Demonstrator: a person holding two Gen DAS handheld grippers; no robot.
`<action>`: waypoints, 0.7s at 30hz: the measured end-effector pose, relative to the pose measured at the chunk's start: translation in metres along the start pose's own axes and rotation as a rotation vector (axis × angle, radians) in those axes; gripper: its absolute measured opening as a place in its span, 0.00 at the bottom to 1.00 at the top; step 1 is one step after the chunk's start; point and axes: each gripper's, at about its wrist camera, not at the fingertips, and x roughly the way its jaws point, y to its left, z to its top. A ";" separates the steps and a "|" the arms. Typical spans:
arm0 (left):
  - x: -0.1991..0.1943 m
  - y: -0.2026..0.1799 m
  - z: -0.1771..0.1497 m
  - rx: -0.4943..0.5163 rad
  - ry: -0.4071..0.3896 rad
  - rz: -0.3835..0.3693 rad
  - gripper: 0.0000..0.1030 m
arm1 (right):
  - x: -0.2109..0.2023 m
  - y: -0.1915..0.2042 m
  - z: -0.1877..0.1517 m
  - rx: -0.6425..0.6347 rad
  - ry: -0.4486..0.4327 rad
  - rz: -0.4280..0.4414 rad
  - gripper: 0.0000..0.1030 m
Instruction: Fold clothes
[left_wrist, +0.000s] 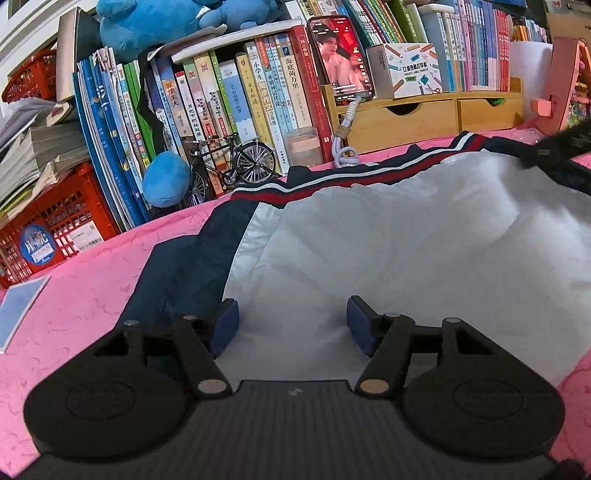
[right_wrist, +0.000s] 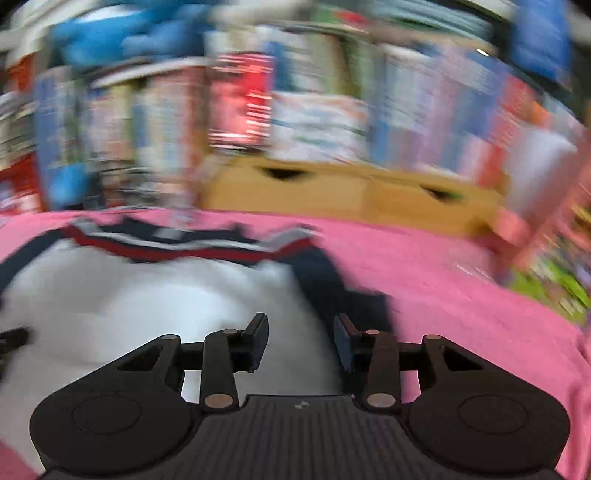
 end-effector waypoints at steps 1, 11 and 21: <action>0.000 -0.001 0.000 0.004 -0.001 0.005 0.64 | 0.009 0.014 0.009 -0.004 0.016 0.042 0.39; 0.004 0.013 0.000 -0.089 0.020 -0.060 0.65 | 0.126 0.076 0.052 -0.032 0.151 0.075 0.38; 0.005 0.015 -0.002 -0.107 0.022 -0.071 0.65 | 0.103 0.088 0.061 -0.055 0.090 0.111 0.52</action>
